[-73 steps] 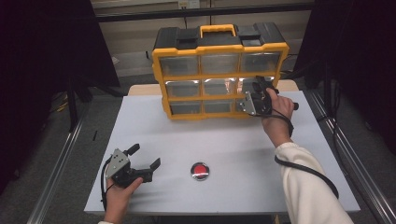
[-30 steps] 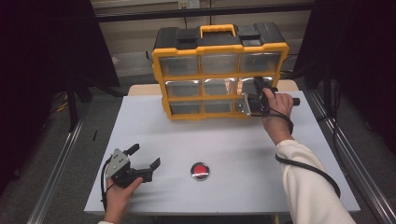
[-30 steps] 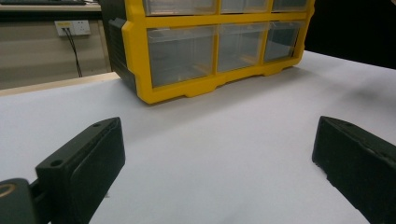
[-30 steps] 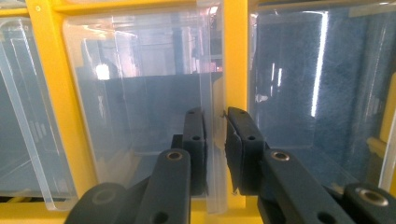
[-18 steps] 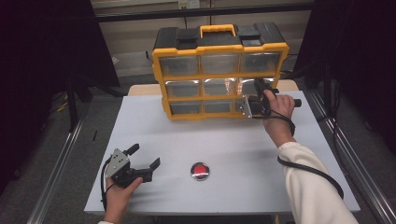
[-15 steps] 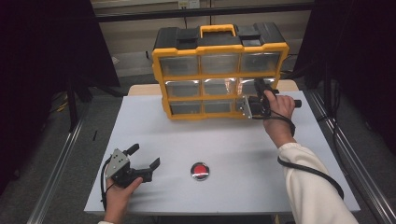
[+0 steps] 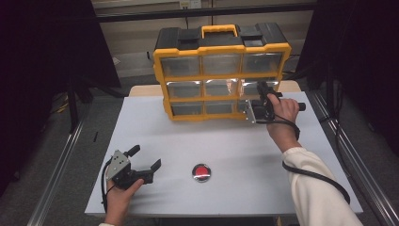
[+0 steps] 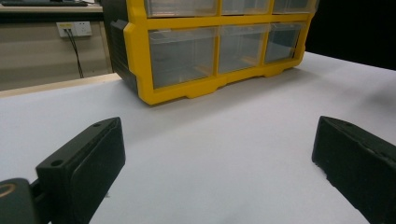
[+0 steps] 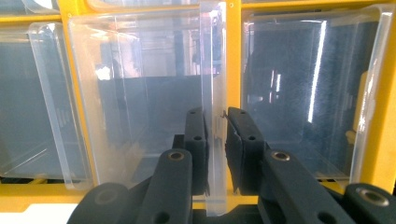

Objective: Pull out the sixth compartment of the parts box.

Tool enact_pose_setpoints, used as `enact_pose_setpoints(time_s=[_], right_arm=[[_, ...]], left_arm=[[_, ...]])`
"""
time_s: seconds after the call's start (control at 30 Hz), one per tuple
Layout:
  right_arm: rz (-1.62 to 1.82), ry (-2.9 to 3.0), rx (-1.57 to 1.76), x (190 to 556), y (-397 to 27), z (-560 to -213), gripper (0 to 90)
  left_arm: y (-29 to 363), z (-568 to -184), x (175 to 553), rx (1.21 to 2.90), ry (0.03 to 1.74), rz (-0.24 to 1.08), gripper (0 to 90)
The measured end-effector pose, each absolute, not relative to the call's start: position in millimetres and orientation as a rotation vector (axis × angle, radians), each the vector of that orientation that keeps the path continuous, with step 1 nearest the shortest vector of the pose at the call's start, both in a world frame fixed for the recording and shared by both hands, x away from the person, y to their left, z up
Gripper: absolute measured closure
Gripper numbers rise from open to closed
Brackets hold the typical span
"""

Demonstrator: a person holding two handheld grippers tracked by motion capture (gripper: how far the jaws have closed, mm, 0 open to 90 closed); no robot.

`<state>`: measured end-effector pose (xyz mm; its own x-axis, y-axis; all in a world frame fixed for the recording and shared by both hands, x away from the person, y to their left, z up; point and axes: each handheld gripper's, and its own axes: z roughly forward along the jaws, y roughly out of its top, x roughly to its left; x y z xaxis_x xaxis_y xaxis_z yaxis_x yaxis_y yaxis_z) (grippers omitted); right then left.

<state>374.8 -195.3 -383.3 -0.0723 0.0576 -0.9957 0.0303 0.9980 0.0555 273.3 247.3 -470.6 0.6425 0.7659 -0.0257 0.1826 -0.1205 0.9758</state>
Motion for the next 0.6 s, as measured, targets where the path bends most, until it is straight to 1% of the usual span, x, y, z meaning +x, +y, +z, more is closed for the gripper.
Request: enact_pose_setpoints(time_s=[0.6], right_arm=[[0.044, 1.64, 0.051, 363.1, -195.0, -381.5, 79.9]], left_arm=[[248.1, -470.1, 273.2, 1.651, 0.791, 0.607, 2.6]])
